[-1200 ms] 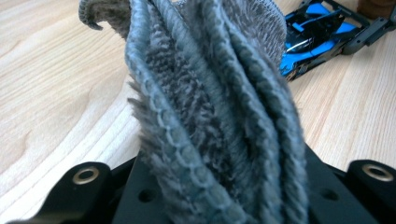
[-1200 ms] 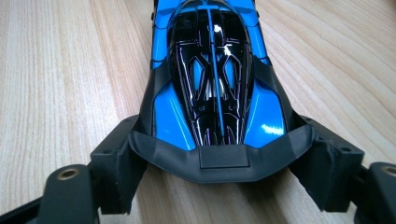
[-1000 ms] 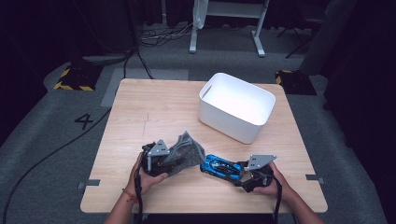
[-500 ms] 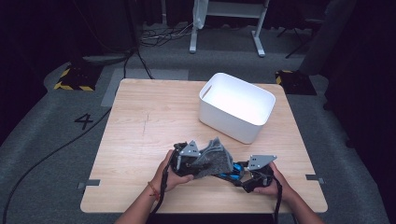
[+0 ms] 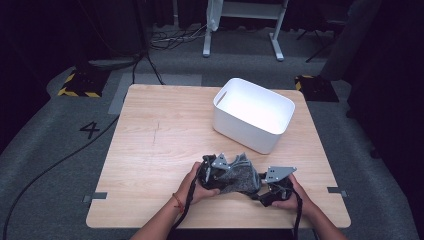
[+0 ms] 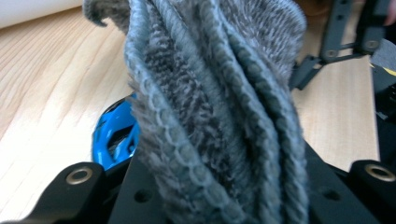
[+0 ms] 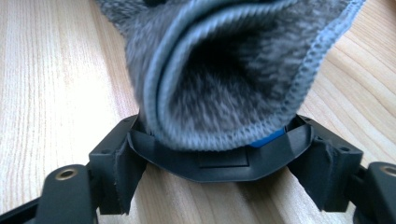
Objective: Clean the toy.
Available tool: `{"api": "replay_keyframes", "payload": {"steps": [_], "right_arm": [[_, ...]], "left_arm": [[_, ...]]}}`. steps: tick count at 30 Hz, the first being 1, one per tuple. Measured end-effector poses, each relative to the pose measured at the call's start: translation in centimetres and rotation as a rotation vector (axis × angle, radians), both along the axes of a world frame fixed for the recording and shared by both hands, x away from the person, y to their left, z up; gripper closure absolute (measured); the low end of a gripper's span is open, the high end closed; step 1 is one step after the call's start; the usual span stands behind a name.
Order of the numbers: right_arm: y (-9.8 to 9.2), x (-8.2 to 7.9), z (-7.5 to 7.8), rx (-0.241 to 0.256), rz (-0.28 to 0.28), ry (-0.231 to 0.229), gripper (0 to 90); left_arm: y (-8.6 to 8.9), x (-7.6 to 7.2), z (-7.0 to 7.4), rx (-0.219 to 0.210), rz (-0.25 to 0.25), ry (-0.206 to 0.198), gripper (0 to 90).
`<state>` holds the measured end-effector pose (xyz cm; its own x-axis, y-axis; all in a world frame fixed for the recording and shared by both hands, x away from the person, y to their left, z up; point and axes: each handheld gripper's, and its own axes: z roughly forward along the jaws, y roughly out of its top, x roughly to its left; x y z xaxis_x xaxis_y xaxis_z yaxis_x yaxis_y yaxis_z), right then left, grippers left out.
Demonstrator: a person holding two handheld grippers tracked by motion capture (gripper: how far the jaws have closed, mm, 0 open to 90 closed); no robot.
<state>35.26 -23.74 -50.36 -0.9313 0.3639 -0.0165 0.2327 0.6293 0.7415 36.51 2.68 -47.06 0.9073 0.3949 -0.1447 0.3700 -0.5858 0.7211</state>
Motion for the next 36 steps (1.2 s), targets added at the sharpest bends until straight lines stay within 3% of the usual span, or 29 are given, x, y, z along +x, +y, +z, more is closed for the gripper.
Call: {"api": "replay_keyframes", "payload": {"steps": [6,7,9,10,13,15,16,18,21,22,24,27,30,32,36], "right_arm": [[-0.1,-0.1,0.0,-0.002,0.000,-0.005,24.7],[-0.1,-0.1,0.0,-0.002,0.001,-0.007,24.7],[-0.1,-0.1,0.0,-0.002,0.000,-0.006,24.7],[-0.1,-0.2,0.0,-0.003,0.001,-0.006,24.7],[-0.1,-0.2,0.0,-0.004,0.000,-0.004,24.7],[-0.1,-0.2,0.0,-0.004,-0.001,-0.001,24.7],[-0.1,-0.2,0.0,-0.004,-0.001,-0.001,24.7],[-0.1,-0.2,0.0,-0.004,0.000,-0.001,24.7],[-0.1,-0.2,0.0,-0.004,0.000,-0.002,24.7],[-0.1,-0.2,0.0,-0.004,0.001,-0.001,24.7],[-0.1,-0.1,0.0,-0.002,0.001,0.000,24.7],[-0.1,-0.1,0.0,-0.003,0.001,0.001,24.7],[-0.1,-0.2,0.0,0.002,0.000,-0.003,24.6],[-0.2,-0.2,0.0,0.001,0.000,-0.005,24.5],[-0.4,-0.4,0.0,-0.003,-0.005,-0.009,24.3]], "left_arm": [[1.5,0.5,-0.3,0.022,0.080,-0.011,71.8],[2.2,0.8,-0.4,0.041,0.120,-0.018,71.8],[2.5,1.1,-0.5,0.049,0.132,-0.015,71.8],[3.3,1.4,-0.6,0.068,0.170,-0.016,71.9],[4.0,1.7,-0.9,0.061,0.207,0.007,72.1],[4.6,2.0,-1.0,0.082,0.251,-0.001,72.2],[4.8,2.0,-0.9,0.056,0.253,0.011,72.3],[4.9,2.1,-0.5,-0.034,0.224,0.037,73.1],[4.2,1.8,0.2,-0.081,0.180,0.033,73.5],[2.9,1.4,0.9,-0.103,0.123,0.032,73.5],[2.1,1.0,1.3,-0.105,0.101,0.022,73.4],[-1.2,0.4,2.1,-0.090,0.018,0.004,73.3],[-2.4,0.5,2.0,-0.071,0.013,0.004,73.2],[-3.5,0.8,1.2,-0.019,0.022,0.003,73.3],[-3.6,1.1,0.6,-0.016,0.026,0.017,73.5]]}}
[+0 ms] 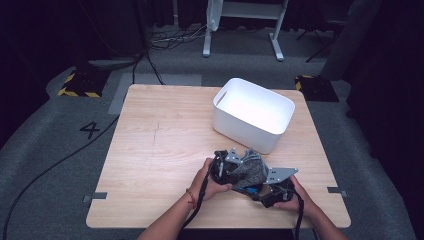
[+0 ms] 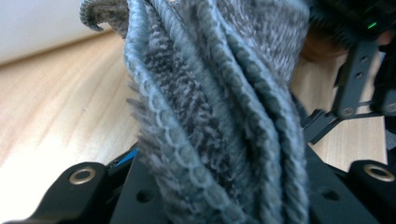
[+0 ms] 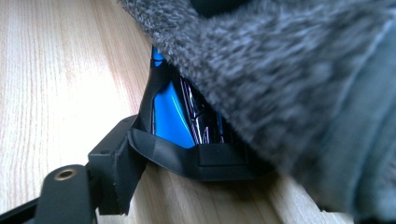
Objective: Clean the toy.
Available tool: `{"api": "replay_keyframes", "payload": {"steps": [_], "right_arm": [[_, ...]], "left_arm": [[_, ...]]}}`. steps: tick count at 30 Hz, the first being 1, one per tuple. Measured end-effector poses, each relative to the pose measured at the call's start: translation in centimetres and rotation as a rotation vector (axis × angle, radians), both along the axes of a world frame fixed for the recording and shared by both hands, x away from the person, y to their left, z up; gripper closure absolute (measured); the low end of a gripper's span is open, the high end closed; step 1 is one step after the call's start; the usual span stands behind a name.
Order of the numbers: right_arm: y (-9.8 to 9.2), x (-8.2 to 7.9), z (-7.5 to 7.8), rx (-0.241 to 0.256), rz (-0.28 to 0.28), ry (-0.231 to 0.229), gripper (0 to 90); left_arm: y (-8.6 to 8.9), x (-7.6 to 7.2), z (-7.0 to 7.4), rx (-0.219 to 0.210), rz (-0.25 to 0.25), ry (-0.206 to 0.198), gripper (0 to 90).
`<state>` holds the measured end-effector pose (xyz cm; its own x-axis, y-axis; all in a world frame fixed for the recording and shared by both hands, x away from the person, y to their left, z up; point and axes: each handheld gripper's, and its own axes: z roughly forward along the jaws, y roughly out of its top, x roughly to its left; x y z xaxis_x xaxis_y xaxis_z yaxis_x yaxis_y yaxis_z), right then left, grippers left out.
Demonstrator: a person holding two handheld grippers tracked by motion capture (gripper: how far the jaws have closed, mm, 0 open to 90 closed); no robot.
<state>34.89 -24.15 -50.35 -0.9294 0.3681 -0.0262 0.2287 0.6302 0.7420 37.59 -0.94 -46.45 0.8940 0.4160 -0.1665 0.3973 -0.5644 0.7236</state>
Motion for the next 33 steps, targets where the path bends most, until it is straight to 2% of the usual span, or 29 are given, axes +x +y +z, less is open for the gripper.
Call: {"api": "replay_keyframes", "payload": {"steps": [2,6,8,9,13,15,17,19,21,23,25,26,29,30,31,33], "right_arm": [[-0.5,0.0,0.0,0.007,-0.002,0.015,24.8],[-0.7,-0.2,0.0,0.002,-0.007,0.012,25.7],[-0.8,-0.3,0.0,0.003,-0.014,0.013,25.9],[-0.8,-0.3,0.0,0.003,-0.014,0.013,25.9],[-0.9,-0.3,0.0,0.003,-0.018,0.012,25.9],[-1.0,-0.3,0.0,0.002,-0.019,0.014,25.9],[-1.1,-0.3,0.0,0.003,-0.026,0.015,26.6],[-1.2,-0.4,0.0,0.002,-0.029,0.016,26.8],[-1.2,-0.3,0.1,-0.001,-0.028,0.017,27.1],[-1.1,-0.3,0.1,-0.003,-0.029,0.020,27.2],[-1.1,-0.3,0.2,-0.007,-0.029,0.022,27.2],[-1.1,-0.3,0.2,-0.007,-0.029,0.022,27.2],[-1.1,-0.3,0.1,-0.003,-0.033,0.023,27.2],[-1.0,-0.3,0.2,-0.006,-0.036,0.024,27.2],[-1.0,-0.3,0.2,-0.006,-0.036,0.024,27.2],[-0.9,-0.3,0.1,-0.006,-0.042,0.021,27.1]], "left_arm": [[0.1,-0.1,0.1,0.019,0.010,-0.013,73.6],[0.8,-0.1,0.2,0.040,0.032,-0.017,73.6],[2.3,0.3,-0.1,0.069,0.080,-0.020,74.0],[2.3,0.3,-0.1,0.069,0.080,-0.020,74.1],[5.2,1.1,-1.0,0.056,0.136,0.030,74.3],[5.6,1.1,-1.1,0.057,0.147,0.029,74.2],[6.7,1.3,-1.3,0.090,0.185,0.025,74.2],[7.4,1.3,-1.4,0.081,0.198,0.031,74.2],[7.8,1.2,-1.3,0.052,0.192,0.036,74.1],[7.9,0.9,-1.1,0.036,0.181,0.023,73.8],[7.7,0.6,-0.9,-0.015,0.155,0.026,73.7],[7.7,0.6,-0.9,-0.015,0.155,0.026,73.6],[6.2,-0.3,-0.3,-0.063,0.089,0.011,73.5],[4.6,-1.0,0.0,-0.063,0.044,-0.008,73.4],[4.6,-1.0,0.0,-0.063,0.044,-0.008,73.3],[3.1,-1.6,0.2,-0.088,-0.002,-0.002,73.2]]}}
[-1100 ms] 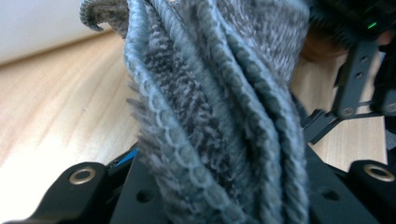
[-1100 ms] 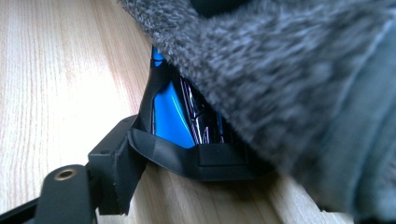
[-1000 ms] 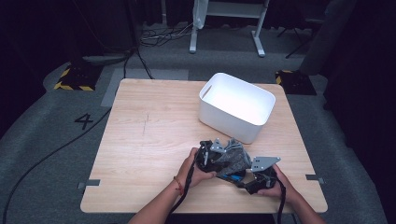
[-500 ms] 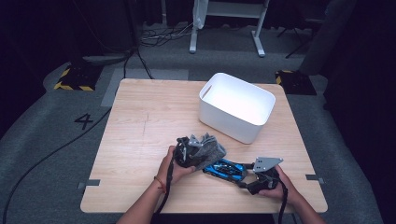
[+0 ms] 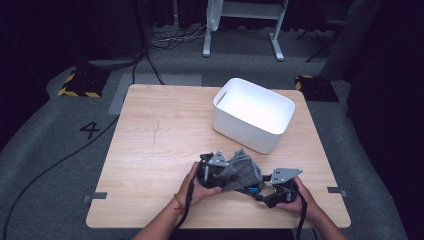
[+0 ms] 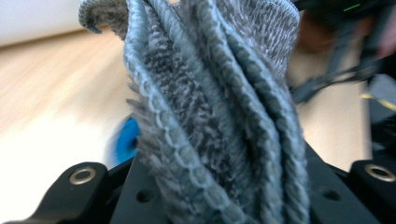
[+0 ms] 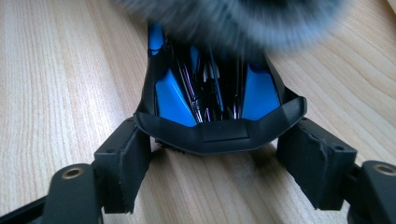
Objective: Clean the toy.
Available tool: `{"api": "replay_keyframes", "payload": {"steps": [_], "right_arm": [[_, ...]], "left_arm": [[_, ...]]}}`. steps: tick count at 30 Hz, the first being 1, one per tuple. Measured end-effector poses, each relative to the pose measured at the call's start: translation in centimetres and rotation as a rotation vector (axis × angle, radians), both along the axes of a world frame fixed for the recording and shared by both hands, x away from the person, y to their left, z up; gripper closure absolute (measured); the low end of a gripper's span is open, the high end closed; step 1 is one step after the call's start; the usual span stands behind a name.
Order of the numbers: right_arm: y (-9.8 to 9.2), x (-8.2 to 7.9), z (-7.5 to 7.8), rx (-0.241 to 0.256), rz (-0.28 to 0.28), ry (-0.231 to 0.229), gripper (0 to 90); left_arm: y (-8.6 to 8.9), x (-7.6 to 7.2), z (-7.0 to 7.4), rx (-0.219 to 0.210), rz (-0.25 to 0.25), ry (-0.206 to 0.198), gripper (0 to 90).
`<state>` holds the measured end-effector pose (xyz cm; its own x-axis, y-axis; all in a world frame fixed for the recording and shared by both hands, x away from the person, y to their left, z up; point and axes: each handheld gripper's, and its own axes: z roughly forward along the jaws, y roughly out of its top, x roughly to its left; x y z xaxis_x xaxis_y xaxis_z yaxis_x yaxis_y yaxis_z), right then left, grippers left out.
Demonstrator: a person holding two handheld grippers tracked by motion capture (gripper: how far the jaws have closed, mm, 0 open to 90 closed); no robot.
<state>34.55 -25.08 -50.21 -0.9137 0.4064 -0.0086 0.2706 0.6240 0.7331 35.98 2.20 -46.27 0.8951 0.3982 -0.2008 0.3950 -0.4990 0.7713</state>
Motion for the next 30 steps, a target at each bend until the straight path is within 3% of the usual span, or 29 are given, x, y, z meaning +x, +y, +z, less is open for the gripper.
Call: {"api": "replay_keyframes", "payload": {"steps": [1,2,3,4,5,7,10,12,18,19,21,22,24,28,30], "right_arm": [[0.0,0.0,0.0,0.000,0.000,0.000,27.1],[0.0,0.0,0.0,0.001,-0.004,0.000,27.0],[0.0,0.0,0.0,0.001,-0.004,0.000,27.0],[0.0,-0.1,0.0,0.001,-0.006,-0.002,27.0],[0.0,-0.1,-0.1,0.005,-0.012,-0.003,27.0],[0.1,-0.2,-0.1,0.006,-0.014,-0.003,27.0],[0.1,-0.2,-0.1,0.006,-0.018,-0.004,27.0],[0.2,-0.2,-0.1,0.004,-0.021,-0.004,27.0],[0.4,-0.3,0.0,0.002,-0.022,-0.006,30.7],[0.5,-0.2,0.0,0.000,-0.025,-0.006,30.8],[0.6,-0.2,0.0,-0.002,-0.027,-0.006,30.8],[0.6,-0.2,0.0,0.000,-0.024,-0.005,30.8],[0.5,-0.2,0.0,0.006,-0.016,-0.003,30.8],[0.5,-0.1,0.0,0.005,-0.010,-0.009,29.9],[0.6,0.0,0.1,-0.009,-0.018,-0.020,22.1]], "left_arm": [[-0.7,-0.2,0.0,-0.007,-0.023,0.004,73.2],[-2.1,-0.8,-0.1,0.021,-0.056,-0.013,73.2],[-2.1,-0.8,-0.1,0.021,-0.056,-0.013,73.2],[-2.7,-1.0,-0.3,0.040,-0.068,-0.018,73.2],[-3.4,-1.2,-0.7,0.087,-0.068,-0.034,73.3],[-3.4,-1.2,-0.8,0.078,-0.069,-0.032,73.6],[-2.8,-1.1,-0.7,0.102,-0.053,-0.046,74.1],[-1.6,-1.1,-0.6,0.156,-0.028,-0.080,74.0],[1.4,-0.4,-1.0,0.154,0.038,-0.054,73.9],[2.4,0.0,-0.8,0.181,0.076,-0.069,73.9],[3.0,0.2,-0.8,0.202,0.099,-0.073,73.9],[4.1,0.6,-1.1,0.207,0.115,-0.049,73.9],[4.9,0.8,-1.5,0.193,0.122,-0.027,73.9],[5.2,0.6,-1.7,0.162,0.122,-0.022,73.8],[4.8,0.5,-1.4,0.127,0.099,-0.024,73.6]]}}
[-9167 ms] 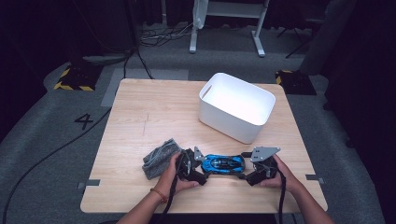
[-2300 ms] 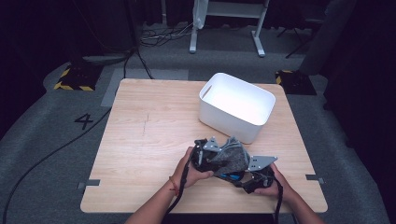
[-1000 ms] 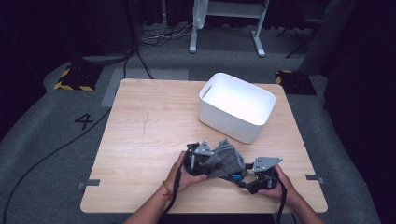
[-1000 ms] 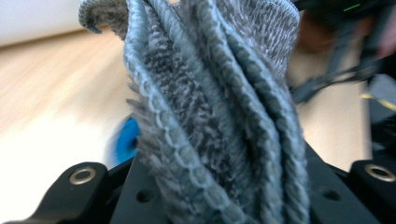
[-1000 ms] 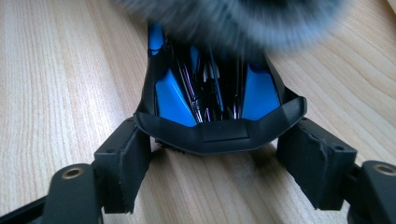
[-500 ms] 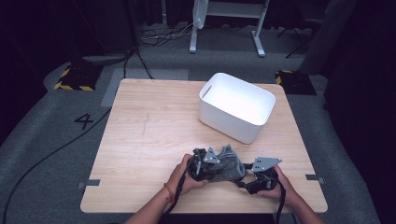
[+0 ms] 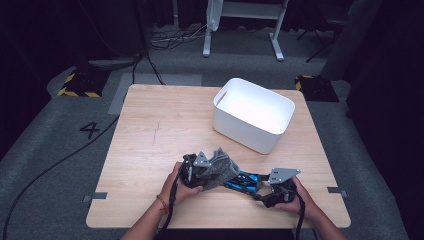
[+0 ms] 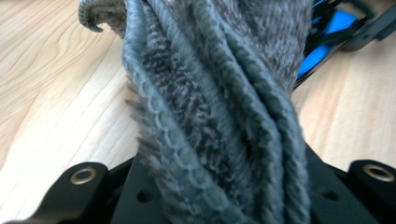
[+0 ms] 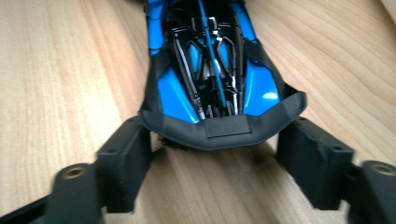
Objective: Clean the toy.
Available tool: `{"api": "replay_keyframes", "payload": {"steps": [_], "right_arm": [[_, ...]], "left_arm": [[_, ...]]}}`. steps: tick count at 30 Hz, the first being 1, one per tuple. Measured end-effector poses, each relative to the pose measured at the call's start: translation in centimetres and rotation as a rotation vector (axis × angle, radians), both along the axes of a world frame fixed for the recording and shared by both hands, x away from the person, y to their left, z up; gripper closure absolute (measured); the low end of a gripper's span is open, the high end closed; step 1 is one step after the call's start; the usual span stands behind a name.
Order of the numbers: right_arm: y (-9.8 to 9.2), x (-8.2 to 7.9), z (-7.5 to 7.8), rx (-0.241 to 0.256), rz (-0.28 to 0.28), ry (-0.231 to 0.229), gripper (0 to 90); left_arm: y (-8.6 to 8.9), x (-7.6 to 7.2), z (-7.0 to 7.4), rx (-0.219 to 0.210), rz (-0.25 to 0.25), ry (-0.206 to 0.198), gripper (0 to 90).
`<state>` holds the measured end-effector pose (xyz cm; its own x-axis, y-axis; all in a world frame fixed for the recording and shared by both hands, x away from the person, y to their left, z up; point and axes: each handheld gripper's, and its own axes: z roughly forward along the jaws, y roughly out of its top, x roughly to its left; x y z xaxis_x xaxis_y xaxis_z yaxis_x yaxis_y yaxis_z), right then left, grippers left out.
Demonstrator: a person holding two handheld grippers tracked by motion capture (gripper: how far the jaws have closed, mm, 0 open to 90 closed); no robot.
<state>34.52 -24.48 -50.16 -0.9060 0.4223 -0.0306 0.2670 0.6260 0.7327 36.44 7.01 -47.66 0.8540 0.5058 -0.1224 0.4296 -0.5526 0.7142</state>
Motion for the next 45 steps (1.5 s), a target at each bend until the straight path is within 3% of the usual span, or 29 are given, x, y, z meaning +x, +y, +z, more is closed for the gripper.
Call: {"api": "replay_keyframes", "payload": {"steps": [2,6,8,13,19,21,23,26,30,35,38,45], "right_arm": [[0.0,0.0,0.1,-0.001,-0.008,-0.016,19.6],[0.2,0.0,0.5,0.007,-0.007,-0.032,18.1],[0.7,0.0,0.6,0.000,-0.004,-0.043,17.1],[1.3,0.2,0.6,-0.005,-0.002,-0.055,16.3],[1.9,0.6,0.1,-0.033,0.002,-0.045,17.0],[2.0,0.7,0.0,-0.022,0.014,-0.033,21.5],[1.9,0.8,0.1,-0.017,0.025,-0.020,24.4],[1.9,0.8,0.1,-0.020,0.027,-0.012,24.8],[1.8,1.0,0.1,-0.014,0.029,0.011,25.6],[2.0,0.9,0.3,-0.034,0.032,-0.006,24.3],[2.2,0.9,0.4,-0.052,0.033,-0.027,21.5],[2.8,1.4,0.3,-0.053,0.035,-0.001,18.5]], "left_arm": [[-0.7,-0.2,0.4,-0.032,-0.035,0.001,73.5],[-2.7,-0.6,0.8,-0.039,-0.087,-0.004,73.3],[-4.3,-0.8,1.0,-0.023,-0.117,-0.020,73.4],[-5.6,-0.6,0.9,-0.011,-0.137,-0.017,73.3],[-4.1,-0.2,0.9,-0.005,-0.096,-0.010,73.4],[-2.4,-0.1,0.8,-0.011,-0.058,-0.006,73.3],[-1.8,-0.1,0.8,-0.009,-0.044,-0.005,73.4],[0.0,-0.3,0.8,-0.007,-0.002,-0.013,73.3],[0.5,-0.2,0.9,-0.006,0.010,-0.014,73.4],[0.2,-0.1,0.5,0.014,-0.008,0.001,73.3],[0.2,0.0,0.4,0.003,-0.006,0.009,73.3],[0.0,0.1,-0.1,-0.019,-0.011,0.019,73.3]]}}
